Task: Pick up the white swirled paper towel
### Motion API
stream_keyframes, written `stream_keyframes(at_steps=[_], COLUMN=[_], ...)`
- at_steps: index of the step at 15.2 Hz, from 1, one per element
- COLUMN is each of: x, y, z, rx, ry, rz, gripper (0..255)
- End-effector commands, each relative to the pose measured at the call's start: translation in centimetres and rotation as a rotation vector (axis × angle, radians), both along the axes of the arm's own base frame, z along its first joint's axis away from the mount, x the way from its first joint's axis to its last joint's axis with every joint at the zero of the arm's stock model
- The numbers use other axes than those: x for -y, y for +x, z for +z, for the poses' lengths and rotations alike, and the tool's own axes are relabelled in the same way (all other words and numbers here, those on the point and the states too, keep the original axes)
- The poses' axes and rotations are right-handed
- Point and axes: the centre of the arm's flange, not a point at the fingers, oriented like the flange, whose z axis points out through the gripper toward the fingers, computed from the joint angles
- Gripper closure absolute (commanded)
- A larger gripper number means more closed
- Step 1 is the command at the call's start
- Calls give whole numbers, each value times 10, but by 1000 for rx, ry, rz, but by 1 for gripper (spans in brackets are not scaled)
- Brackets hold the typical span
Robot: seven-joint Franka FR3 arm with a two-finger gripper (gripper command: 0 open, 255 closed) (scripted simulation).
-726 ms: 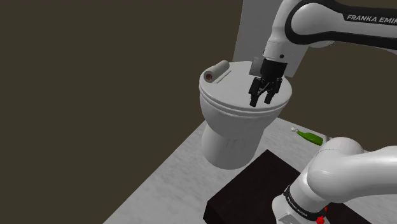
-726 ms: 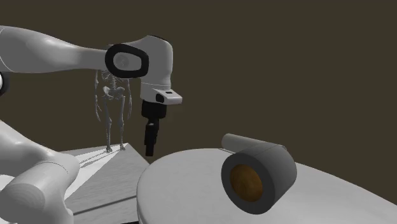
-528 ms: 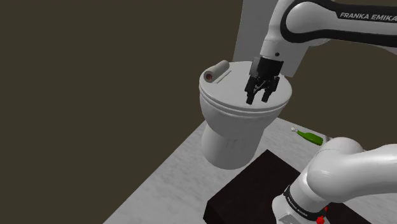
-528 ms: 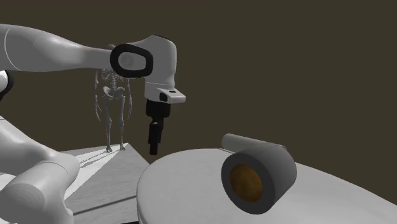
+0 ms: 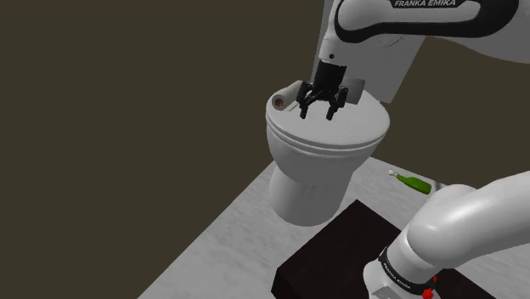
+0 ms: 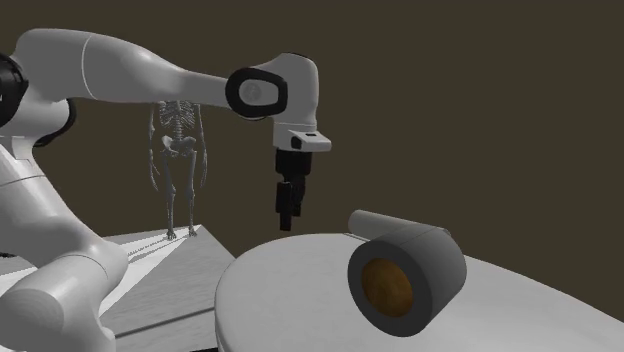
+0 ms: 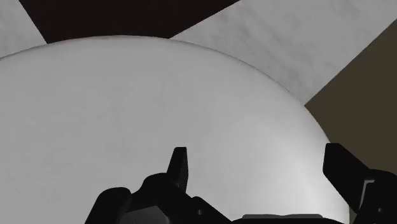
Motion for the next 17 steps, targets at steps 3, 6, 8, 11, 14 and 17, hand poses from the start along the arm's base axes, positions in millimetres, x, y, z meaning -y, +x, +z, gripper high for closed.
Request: stream_keyframes(at_steps=[3, 6, 8, 11, 14, 17], x=[8, 16, 24, 39, 57, 64], y=[50, 85, 107, 140, 171, 180], z=[11, 18, 23, 31, 40, 37], rx=[8, 13, 17, 23, 29, 31], ry=[-22, -39, -51, -67, -84, -90], rz=[-147, -255, -326, -434, -541, -577], gripper=[0, 0, 0, 0, 0, 0])
